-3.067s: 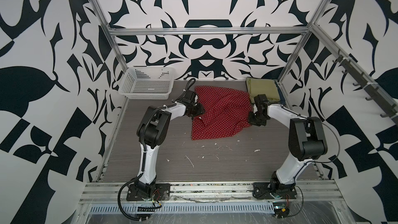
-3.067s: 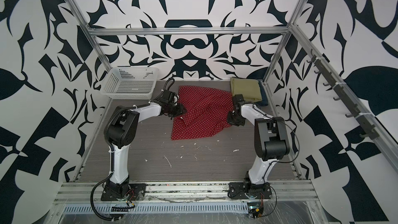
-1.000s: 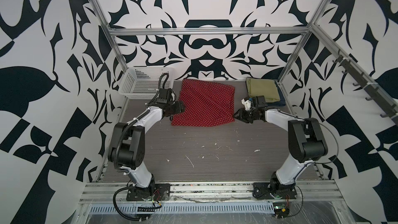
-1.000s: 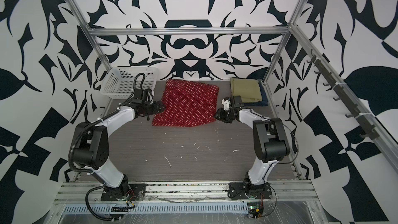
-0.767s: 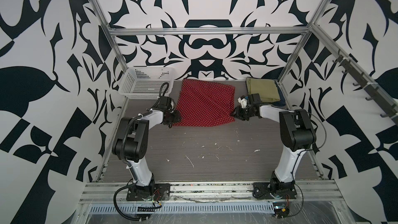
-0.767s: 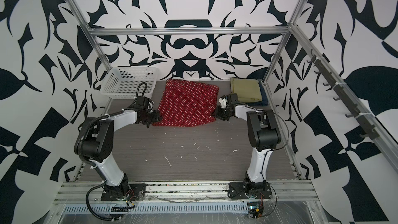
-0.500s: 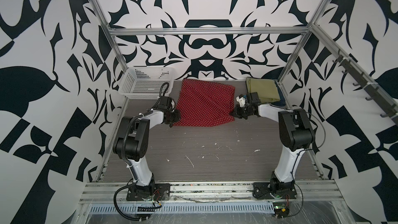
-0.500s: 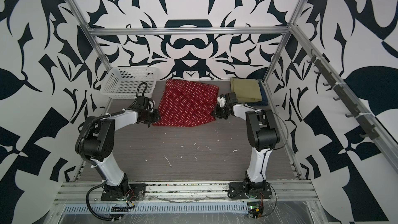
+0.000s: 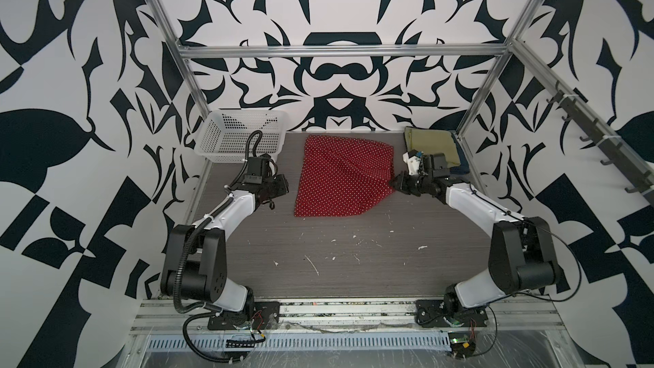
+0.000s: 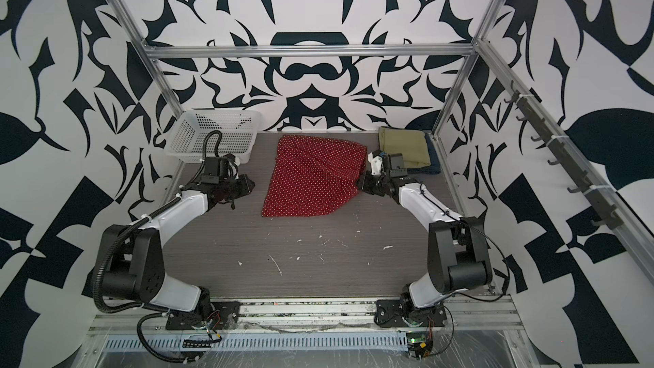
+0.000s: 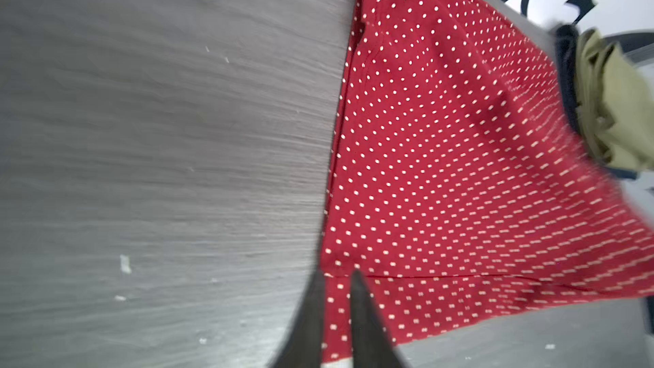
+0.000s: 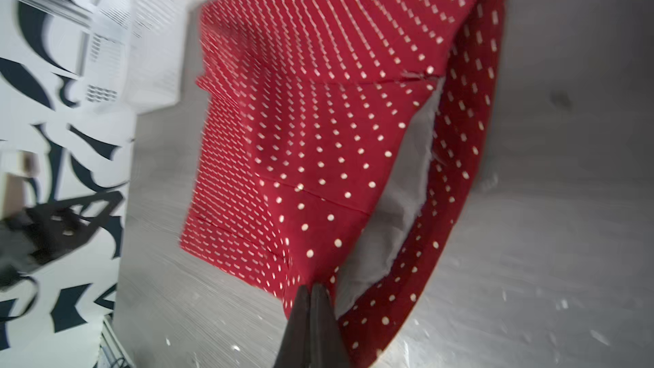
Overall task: Fold and stack the skirts
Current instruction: 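Press and square the flattened red skirt with both grippers, then grasp the skirt's near corners with both grippers and lift it high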
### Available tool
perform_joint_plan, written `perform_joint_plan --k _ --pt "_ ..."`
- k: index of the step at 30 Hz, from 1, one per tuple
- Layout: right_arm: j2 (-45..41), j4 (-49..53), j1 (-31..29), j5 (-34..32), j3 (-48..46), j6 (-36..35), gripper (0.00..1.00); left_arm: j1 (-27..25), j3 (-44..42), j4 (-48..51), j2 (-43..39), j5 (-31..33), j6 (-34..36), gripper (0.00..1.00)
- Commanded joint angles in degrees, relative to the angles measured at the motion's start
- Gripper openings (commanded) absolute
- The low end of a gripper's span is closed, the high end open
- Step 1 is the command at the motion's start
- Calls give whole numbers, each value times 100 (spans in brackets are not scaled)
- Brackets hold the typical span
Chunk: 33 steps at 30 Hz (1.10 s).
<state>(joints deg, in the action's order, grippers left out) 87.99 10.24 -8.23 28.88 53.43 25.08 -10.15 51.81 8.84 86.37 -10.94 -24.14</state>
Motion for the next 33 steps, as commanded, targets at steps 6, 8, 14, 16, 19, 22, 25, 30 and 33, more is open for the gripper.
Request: perform_joint_plan --k 6,8,14,16,19,22,25,30,33 --pt "45 -179 32 -377 -904 -1 0 -515 -663 -126 548 -589 -384 52" --pt "39 -161 31 -491 -930 14 0 -689 -661 -126 698 -464 -341 39" --pt "-107 -57 173 -892 -1044 68 0 -702 -720 -187 820 -210 -486 0" --pt "-166 -27 273 -956 -1054 78 0 -693 -725 -150 712 -132 -478 0" --pt "-222 154 443 -955 -882 54 0 -667 -620 104 481 243 -434 0" --pt "-313 425 592 -955 -532 -27 0 -524 -322 541 288 459 -255 0" --pt "-482 633 738 -969 -150 -23 0 -321 -69 742 70 486 -82 0" --pt "-852 616 825 -884 130 85 0 -154 505 1016 -104 660 137 0" --pt "-959 386 831 -490 176 251 0 -154 801 1043 -96 572 246 0"
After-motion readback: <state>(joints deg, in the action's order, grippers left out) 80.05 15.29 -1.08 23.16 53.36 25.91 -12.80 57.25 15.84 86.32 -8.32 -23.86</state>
